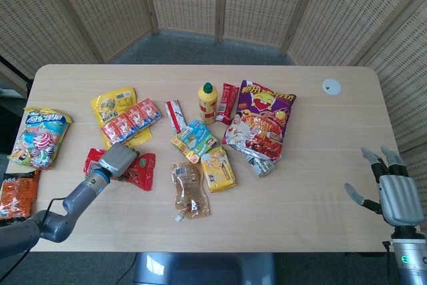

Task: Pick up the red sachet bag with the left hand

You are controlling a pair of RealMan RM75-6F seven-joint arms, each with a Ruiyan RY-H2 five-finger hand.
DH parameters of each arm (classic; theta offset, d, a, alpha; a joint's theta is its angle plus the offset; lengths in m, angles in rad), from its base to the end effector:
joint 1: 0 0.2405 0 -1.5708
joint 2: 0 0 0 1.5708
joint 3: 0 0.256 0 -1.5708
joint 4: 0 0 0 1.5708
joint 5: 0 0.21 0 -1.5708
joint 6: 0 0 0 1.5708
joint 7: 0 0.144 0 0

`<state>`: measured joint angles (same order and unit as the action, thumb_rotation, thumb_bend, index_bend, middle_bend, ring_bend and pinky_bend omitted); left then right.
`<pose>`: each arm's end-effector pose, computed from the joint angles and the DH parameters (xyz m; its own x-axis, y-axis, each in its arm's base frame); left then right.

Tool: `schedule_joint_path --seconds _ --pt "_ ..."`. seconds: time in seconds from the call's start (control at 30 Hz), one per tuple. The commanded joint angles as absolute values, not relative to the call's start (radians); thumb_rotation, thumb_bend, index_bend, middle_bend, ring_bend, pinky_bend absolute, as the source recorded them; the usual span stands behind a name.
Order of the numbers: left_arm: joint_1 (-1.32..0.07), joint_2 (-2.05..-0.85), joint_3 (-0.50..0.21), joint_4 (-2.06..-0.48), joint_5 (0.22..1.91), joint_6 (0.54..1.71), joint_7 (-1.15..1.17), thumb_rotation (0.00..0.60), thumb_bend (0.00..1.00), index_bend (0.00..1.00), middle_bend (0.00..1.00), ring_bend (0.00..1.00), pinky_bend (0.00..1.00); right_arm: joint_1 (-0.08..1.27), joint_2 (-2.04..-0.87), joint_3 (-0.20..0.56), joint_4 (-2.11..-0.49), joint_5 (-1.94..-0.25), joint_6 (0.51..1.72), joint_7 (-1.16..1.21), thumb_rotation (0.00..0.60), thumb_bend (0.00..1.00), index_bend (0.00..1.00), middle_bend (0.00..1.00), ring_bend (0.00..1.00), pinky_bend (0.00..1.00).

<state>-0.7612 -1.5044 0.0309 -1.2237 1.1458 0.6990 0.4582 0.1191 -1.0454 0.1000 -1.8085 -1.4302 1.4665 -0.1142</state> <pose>-0.2515 0.3438 -0.0229 0.8138 0.3613 0.4551 0.5810 -0.4942 -0.6466 -0.2754 -0.1975 0.1721 0.3778 0.0255 0.9255 -0.9259 0.0047 0.3778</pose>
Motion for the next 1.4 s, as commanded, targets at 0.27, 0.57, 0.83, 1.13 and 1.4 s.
schedule_joint_path --seconds 0.27,0.57,0.83,1.13,1.4 --pt "-0.735 -1.507 -0.006 -1.229 1.162 0.745 0.346 0.6 0.3 0.89 0.87 0.94 0.98 0.122 -1.038 0.11 -1.818 -1.433 1.471 -0.123 0.04 0.26 0.1 0.25 0.0 0.0" --pt "-0.708 -1.469 -0.063 -1.269 1.127 0.779 0.24 0.6 0.32 0.93 0.94 1.0 1.0 0.124 -1.055 0.111 -1.798 -1.429 1.463 -0.114 0.041 0.26 0.1 0.25 0.0 0.0" --pt "-0.705 -1.385 -0.123 -1.34 1.127 0.83 0.191 0.6 0.31 0.94 0.95 1.0 1.0 0.134 -1.069 0.117 -1.776 -1.427 1.452 -0.099 0.039 0.26 0.1 0.25 0.0 0.0" --pt "-0.71 -1.228 -0.209 -1.485 1.127 0.908 0.18 0.6 0.3 0.93 0.94 1.0 1.0 0.136 -1.081 0.117 -1.755 -1.431 1.45 -0.082 0.041 0.26 0.1 0.25 0.0 0.0" --pt "-0.729 -1.072 -0.293 -1.607 1.095 0.945 0.196 0.6 0.3 0.93 0.94 1.0 1.0 0.13 -1.087 0.114 -1.741 -1.435 1.457 -0.066 0.038 0.26 0.1 0.25 0.0 0.0"
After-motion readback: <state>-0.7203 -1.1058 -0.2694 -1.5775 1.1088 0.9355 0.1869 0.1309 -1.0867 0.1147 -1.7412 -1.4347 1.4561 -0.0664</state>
